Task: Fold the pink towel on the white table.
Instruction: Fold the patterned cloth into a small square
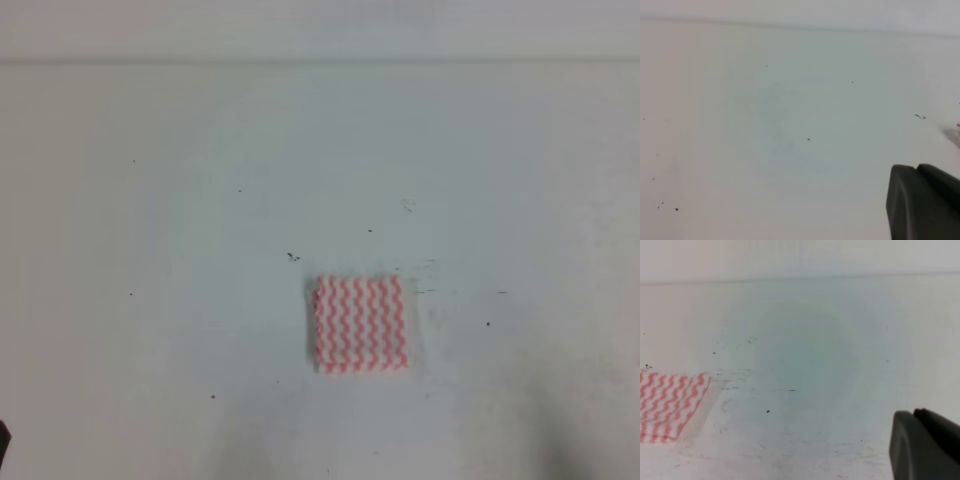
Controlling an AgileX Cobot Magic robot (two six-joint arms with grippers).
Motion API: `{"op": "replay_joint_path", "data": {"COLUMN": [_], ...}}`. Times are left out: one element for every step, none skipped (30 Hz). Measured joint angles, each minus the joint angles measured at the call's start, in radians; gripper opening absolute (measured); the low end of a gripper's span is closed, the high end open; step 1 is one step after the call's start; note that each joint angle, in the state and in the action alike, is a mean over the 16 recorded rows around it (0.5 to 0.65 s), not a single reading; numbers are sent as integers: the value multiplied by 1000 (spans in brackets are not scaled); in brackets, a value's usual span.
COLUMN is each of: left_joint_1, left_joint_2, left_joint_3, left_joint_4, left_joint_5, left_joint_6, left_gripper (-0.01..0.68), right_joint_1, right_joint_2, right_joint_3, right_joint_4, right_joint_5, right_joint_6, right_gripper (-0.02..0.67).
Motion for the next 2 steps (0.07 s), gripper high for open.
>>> {"op": "replay_joint_path", "data": {"left_joint_1": [0,0], "left_joint_2": [-1,-1], "left_joint_3": [2,1], "left_joint_4": [4,6], "left_joint_5": [1,5], "left_joint_6": [0,0], "left_gripper": [-5,-5], "right_joint_1": [0,0], "right_joint_2": [0,0], "right_joint_3": [0,0], "right_joint_4": [0,0], "right_joint_5": [0,0], "right_joint_6": [0,0], "right_gripper": [-18,-18]}}
